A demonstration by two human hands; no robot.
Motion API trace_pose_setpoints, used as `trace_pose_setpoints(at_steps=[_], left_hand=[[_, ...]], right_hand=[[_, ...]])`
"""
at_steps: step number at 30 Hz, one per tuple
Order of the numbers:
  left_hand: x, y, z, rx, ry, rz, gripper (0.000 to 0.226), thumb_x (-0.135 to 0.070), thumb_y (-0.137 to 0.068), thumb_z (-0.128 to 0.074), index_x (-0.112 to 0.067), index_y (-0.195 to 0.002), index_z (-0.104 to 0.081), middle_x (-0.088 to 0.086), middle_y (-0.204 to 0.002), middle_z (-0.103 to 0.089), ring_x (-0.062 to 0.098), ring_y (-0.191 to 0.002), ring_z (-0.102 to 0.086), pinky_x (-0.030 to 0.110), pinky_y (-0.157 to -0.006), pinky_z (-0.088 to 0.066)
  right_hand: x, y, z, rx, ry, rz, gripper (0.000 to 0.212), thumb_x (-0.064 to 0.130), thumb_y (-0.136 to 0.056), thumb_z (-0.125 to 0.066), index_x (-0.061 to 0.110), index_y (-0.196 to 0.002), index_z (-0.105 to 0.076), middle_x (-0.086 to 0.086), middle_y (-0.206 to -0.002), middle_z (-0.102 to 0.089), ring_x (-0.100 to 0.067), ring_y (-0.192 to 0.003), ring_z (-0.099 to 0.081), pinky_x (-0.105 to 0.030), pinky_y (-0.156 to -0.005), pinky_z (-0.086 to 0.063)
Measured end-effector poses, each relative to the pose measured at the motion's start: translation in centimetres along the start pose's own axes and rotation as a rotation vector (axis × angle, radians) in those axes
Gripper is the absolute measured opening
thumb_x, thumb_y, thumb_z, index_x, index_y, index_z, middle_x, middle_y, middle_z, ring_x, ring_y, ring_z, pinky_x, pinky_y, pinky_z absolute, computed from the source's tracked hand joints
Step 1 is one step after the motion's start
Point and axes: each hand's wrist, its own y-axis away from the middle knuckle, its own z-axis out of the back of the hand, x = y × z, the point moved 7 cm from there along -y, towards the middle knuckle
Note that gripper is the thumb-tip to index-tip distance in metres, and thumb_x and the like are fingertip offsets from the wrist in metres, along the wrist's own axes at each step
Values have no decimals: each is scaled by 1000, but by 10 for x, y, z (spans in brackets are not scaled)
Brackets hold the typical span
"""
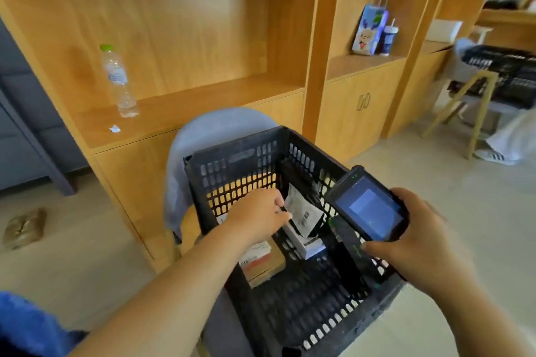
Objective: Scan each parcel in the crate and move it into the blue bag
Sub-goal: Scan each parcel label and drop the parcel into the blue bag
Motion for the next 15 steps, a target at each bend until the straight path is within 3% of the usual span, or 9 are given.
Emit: trace_pose_setpoints(at_steps=[6, 10, 15], left_hand=[[-21, -74, -98, 291, -282, -136, 41, -23, -93, -57, -19, -131, -46, 2, -133, -44, 25, -115, -49, 42, -91, -47], [-22, -113, -138, 295, -519, -280, 61, 0, -88, -53, -17, -143, -33, 3, -148, -28, 31, -128, -34, 45, -99, -42], [-17, -163, -157, 297, -725, -343, 80, 4, -87, -51, -20, -152, -10, -1, -159, -4, 34, -137, -19, 47, -101, -37]], right_hand=[[-41, -25, 2, 16, 73, -78, 86, 47, -50, -79, 35, -124, -37, 11, -92, -50, -17, -78, -52, -36, -67, -50], [-56, -42, -2, 36, 114, -86, 84, 47, -52, -76, 38, -124, -35, 15, -93, -47, -15, -77, -49, -33, -68, -45], [-71, -61, -10, 56, 146, -90, 85, 49, -52, -74, 38, -125, -33, 13, -103, -53, -15, -78, -51, -32, -68, -44]])
